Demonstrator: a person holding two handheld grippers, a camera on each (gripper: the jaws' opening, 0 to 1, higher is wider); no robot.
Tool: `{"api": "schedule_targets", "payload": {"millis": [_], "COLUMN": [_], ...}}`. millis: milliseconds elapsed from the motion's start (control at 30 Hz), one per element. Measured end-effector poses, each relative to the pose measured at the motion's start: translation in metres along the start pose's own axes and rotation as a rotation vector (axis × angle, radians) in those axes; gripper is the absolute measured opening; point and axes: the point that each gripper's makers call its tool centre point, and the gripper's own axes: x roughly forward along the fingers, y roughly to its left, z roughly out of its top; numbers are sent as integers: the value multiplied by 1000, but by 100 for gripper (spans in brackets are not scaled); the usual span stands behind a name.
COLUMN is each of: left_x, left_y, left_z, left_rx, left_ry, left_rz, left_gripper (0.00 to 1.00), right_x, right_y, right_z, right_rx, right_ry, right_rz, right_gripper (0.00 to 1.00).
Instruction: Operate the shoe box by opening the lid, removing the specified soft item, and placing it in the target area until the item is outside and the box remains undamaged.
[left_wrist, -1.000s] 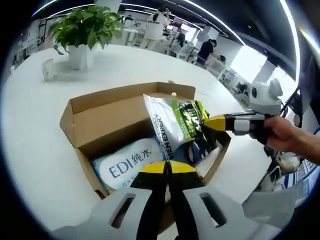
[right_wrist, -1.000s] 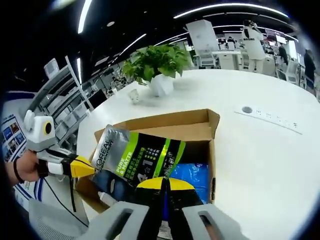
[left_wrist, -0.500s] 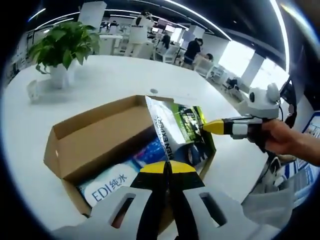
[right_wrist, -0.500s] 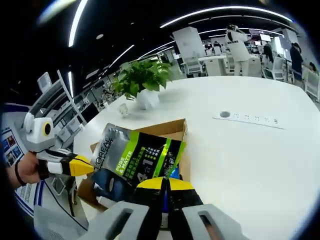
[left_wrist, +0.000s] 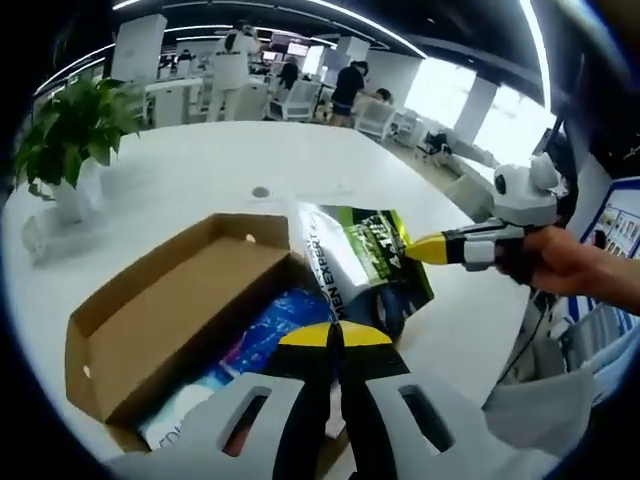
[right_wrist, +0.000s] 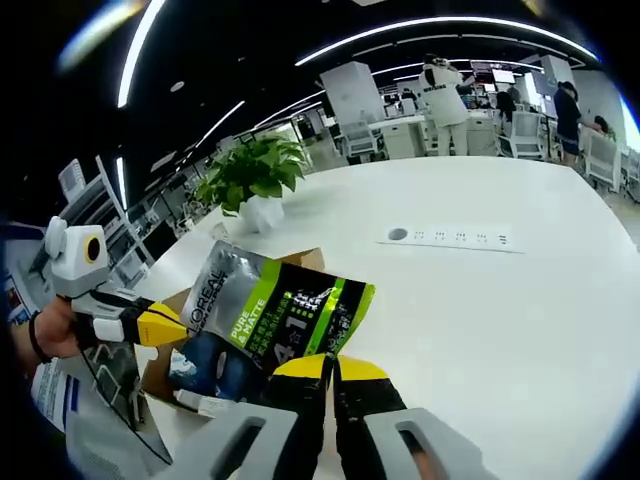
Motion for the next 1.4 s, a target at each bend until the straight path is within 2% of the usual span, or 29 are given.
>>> {"api": "schedule_targets", "payload": {"millis": [233, 567, 933, 1400], "left_x": [25, 59, 90, 124], "left_y": [-23, -44, -61, -69], "left_z": [7, 15, 18, 11], "left_rx": [60, 115, 176, 283], "left_ry": [35, 76, 116, 194], "left_rz": [-41, -85, -118, -143], "left_gripper": [0, 0, 0, 0], "right_x": [-14, -27, -42, -36], "right_y": [-33, -70, -89, -117], "right_z": [1, 0, -6, -16], "right_rx": [29, 59, 71, 94], "right_ry": [-8, -12, -8, 27], "right_rz": [-42, -92, -127, -146], "right_gripper": [0, 0, 0, 0]}}
